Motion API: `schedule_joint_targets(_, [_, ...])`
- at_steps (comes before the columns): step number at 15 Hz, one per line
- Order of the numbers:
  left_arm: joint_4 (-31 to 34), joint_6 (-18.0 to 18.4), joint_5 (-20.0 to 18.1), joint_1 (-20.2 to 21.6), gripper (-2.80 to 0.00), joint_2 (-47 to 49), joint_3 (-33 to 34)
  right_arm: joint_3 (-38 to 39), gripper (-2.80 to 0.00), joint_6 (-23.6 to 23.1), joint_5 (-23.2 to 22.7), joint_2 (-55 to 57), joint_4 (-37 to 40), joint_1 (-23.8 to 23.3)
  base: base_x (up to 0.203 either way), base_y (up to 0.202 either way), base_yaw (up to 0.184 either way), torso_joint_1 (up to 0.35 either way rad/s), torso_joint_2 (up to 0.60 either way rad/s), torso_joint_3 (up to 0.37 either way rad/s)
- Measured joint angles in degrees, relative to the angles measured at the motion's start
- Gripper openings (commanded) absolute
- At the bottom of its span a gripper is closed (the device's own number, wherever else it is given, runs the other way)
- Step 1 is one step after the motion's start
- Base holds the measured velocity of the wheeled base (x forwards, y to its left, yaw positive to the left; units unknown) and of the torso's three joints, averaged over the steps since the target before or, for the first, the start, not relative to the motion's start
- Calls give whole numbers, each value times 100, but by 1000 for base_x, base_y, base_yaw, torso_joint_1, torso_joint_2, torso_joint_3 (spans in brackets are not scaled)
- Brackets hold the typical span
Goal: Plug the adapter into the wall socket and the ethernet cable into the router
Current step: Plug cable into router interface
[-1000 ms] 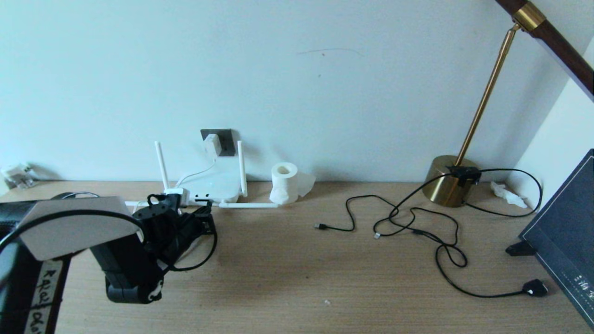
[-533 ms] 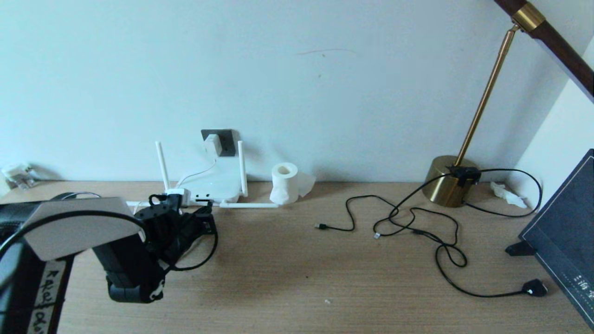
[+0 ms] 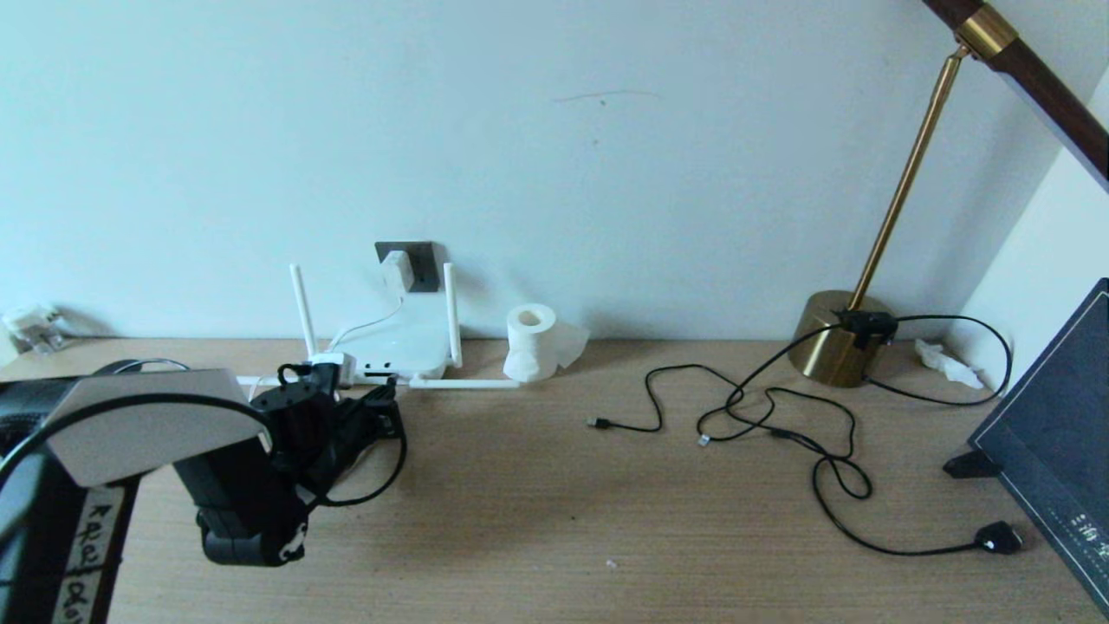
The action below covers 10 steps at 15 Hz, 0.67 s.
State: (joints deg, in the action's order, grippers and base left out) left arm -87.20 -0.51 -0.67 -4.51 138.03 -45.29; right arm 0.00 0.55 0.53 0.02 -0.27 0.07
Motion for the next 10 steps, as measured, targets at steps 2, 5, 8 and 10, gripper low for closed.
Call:
schedule_joint_targets(2, [-1, -1, -6, 9, -280, 6, 0, 0, 0, 0, -1, 0, 2, 0, 0, 0, 0, 0, 0, 0])
schedule_joint_targets(5, [-6, 0, -1, 11, -280, 4, 12, 0, 0, -4, -1, 0, -2, 0, 0, 0, 0, 0, 0, 0])
schedule_joint_targets(8, [-1, 0, 4, 11, -280, -5, 12, 0, 0, 0, -1, 0, 0, 0, 0, 0, 0, 0, 0, 0])
schedule_joint_targets(10, [2, 0, 4, 11, -280, -9, 6, 0, 0, -2, -2, 0, 0, 0, 0, 0, 0, 0, 0, 0])
